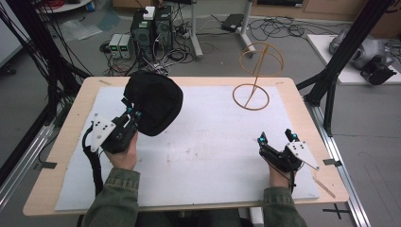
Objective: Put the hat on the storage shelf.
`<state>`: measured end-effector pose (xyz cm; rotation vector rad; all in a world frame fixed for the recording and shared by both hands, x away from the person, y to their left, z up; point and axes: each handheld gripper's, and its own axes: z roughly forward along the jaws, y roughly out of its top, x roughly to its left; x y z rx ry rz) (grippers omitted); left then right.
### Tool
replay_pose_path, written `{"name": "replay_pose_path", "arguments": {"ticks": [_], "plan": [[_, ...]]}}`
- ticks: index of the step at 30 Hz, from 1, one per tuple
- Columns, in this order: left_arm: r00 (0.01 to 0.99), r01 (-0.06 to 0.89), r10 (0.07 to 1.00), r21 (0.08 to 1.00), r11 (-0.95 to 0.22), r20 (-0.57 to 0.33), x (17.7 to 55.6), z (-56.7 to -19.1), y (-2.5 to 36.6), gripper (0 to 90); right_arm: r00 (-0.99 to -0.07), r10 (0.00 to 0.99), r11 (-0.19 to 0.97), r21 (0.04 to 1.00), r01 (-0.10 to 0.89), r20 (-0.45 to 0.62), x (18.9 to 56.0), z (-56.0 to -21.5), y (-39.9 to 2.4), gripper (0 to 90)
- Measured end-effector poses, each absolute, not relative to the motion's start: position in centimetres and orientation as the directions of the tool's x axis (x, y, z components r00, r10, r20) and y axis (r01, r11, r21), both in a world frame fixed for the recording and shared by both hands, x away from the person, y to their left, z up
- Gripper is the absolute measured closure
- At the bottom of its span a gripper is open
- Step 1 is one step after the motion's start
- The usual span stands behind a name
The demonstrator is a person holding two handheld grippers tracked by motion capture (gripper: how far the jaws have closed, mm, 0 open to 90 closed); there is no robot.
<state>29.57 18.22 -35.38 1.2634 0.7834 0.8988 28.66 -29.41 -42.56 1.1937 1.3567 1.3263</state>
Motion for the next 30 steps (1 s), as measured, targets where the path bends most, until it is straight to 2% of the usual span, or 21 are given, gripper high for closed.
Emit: {"name": "replay_pose_path", "arguments": {"ticks": [4, 9, 30], "plan": [[0.452, -0.142, 0.891, 0.984, 0.105, -0.030, 30.5, -34.9, 17.8, 87.5, -0.167, 0.986, -0.020, 0.998, 0.058, 0.029, 28.7, -42.6, -29.2, 10.2], [0.460, -0.147, 0.888, 0.984, 0.098, -0.019, 31.8, -34.3, 16.7, 87.5, -0.189, 0.982, -0.007, 0.998, 0.064, 0.019, 29.0, -42.7, -28.8, 10.2], [0.565, -0.141, 0.824, 0.988, 0.056, 0.034, 39.0, -30.8, 8.6, 87.5, -0.224, 0.974, -0.020, 0.997, 0.074, 0.036, 29.4, -42.8, -28.7, 10.2]]}}
